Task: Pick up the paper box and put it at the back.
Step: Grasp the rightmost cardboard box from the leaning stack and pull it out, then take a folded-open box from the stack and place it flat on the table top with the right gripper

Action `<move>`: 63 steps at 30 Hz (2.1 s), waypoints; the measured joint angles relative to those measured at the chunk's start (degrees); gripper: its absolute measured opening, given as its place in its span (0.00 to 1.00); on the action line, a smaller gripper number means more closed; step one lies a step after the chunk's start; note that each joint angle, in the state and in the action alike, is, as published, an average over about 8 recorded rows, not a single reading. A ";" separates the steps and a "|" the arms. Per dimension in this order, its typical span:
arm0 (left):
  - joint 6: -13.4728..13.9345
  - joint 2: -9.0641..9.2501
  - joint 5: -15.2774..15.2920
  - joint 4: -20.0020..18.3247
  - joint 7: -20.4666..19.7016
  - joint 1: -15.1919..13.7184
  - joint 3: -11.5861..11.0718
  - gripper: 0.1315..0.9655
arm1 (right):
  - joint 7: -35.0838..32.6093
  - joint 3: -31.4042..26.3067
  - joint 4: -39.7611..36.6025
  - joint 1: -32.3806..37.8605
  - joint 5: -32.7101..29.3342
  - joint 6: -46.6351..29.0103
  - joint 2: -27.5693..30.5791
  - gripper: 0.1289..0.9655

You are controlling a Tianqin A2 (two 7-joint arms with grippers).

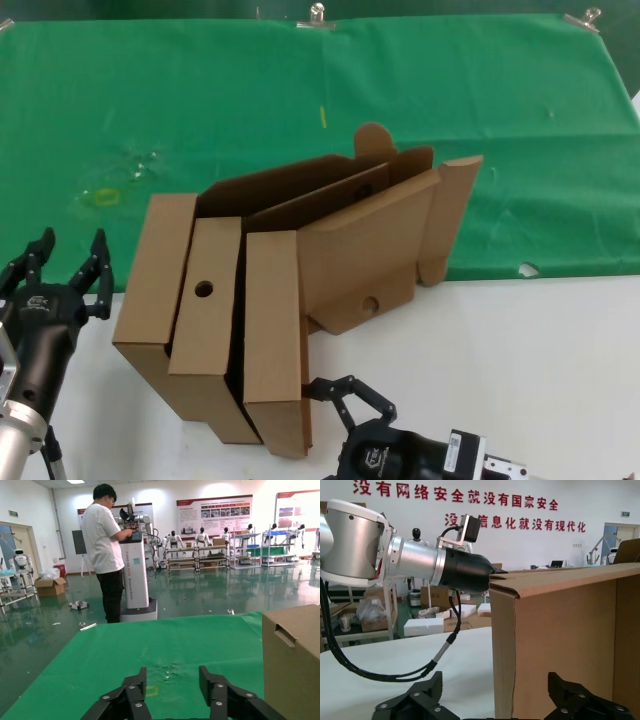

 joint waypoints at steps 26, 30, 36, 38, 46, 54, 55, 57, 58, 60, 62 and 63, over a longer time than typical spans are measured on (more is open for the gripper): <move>0.00 0.00 0.01 0.00 -0.02 0.00 0.00 0.03 | 1.31 0.14 -3.54 2.79 -1.99 0.72 -1.72 0.24; 0.00 0.00 0.01 0.00 -0.02 0.00 0.00 0.02 | 1.38 0.18 -3.31 2.68 -2.27 0.87 -1.62 0.16; 0.00 0.00 0.01 0.00 -0.02 0.00 0.00 0.01 | 1.08 0.57 -1.85 1.79 -2.50 0.91 -0.86 0.08; 0.00 0.00 0.01 0.00 -0.02 0.00 0.00 0.01 | 1.12 0.99 -0.26 0.86 -2.45 0.79 0.13 0.07; 0.00 0.00 0.01 0.00 -0.02 0.00 0.00 0.01 | 1.81 7.87 13.32 -10.20 0.61 -3.38 10.54 0.03; 0.00 0.00 0.01 0.00 -0.02 0.00 0.00 0.01 | 0.35 23.78 22.88 -25.83 3.52 -7.23 20.78 0.02; 0.00 0.00 0.01 0.00 -0.02 0.00 0.00 0.01 | 0.53 25.81 23.23 -27.14 3.16 -6.58 21.61 0.02; 0.00 0.00 0.01 0.00 -0.02 0.00 0.00 0.01 | 1.06 29.54 23.47 -29.10 1.93 -4.50 23.07 0.02; 0.00 0.00 0.01 0.00 -0.02 0.00 0.00 0.01 | 1.41 31.07 23.36 -29.58 1.03 -3.06 23.67 0.02; 0.00 0.00 0.01 0.00 -0.02 0.00 0.00 0.01 | 2.14 33.06 22.66 -29.40 -1.17 0.44 24.62 0.02; 0.00 0.00 0.01 0.00 -0.02 0.00 0.00 0.01 | 2.87 33.71 21.51 -27.96 -3.76 4.44 25.34 0.02; 0.00 0.00 0.01 0.00 -0.02 0.00 0.00 0.01 | 3.21 33.53 20.83 -26.87 -5.12 6.42 25.61 0.02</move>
